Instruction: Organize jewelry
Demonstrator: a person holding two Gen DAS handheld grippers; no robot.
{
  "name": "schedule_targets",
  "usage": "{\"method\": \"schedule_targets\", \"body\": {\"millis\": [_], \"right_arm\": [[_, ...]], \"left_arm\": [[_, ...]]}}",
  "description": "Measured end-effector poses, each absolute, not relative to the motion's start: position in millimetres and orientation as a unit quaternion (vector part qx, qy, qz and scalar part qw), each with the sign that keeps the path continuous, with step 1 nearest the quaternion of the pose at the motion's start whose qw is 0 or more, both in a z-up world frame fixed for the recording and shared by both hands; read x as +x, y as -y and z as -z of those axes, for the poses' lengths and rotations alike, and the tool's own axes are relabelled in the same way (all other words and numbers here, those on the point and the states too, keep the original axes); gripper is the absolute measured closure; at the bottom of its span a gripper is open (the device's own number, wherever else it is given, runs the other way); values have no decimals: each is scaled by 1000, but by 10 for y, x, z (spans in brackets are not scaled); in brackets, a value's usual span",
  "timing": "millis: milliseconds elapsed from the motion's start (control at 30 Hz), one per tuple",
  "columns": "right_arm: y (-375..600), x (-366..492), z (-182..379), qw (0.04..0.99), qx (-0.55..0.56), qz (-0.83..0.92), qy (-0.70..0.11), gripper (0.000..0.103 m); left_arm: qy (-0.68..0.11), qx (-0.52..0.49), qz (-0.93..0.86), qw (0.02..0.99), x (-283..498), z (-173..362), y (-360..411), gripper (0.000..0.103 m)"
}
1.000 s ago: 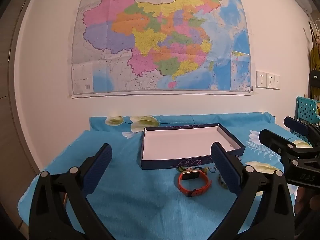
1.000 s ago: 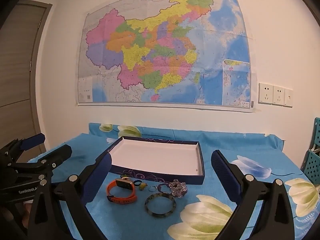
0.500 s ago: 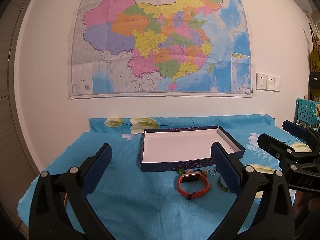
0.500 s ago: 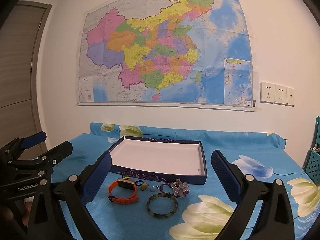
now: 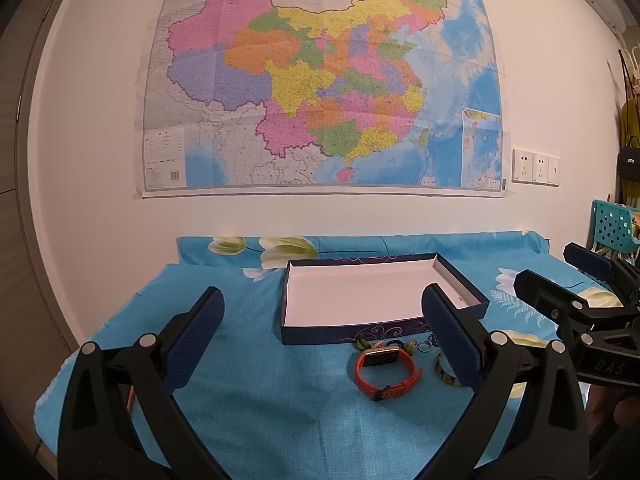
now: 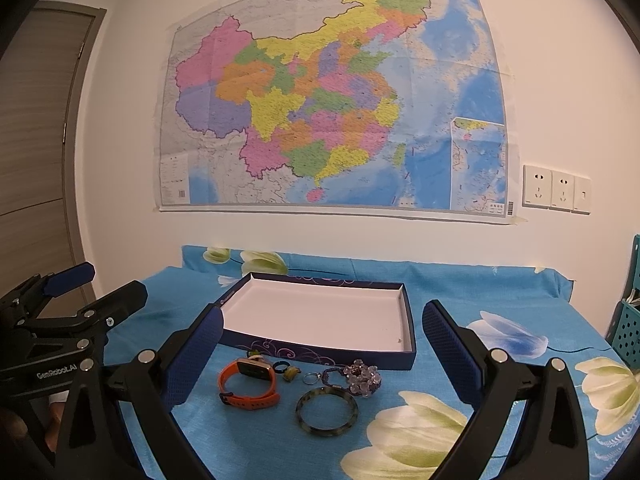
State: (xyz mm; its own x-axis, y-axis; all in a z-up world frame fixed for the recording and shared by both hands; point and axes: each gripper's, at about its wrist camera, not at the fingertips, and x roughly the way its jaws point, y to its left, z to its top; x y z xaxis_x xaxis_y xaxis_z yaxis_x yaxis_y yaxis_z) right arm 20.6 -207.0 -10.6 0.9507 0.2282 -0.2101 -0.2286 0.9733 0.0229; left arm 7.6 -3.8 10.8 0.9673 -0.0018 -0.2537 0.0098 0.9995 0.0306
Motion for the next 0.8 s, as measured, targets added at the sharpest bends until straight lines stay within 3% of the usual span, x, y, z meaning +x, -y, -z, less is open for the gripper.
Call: {"method": "schedule_targets", "body": {"millis": [800], "right_arm": [[2073,198,140,987,4,-118,-112,7]], "left_arm": [[-127,14,4,992,85,-101,27,6]]}}
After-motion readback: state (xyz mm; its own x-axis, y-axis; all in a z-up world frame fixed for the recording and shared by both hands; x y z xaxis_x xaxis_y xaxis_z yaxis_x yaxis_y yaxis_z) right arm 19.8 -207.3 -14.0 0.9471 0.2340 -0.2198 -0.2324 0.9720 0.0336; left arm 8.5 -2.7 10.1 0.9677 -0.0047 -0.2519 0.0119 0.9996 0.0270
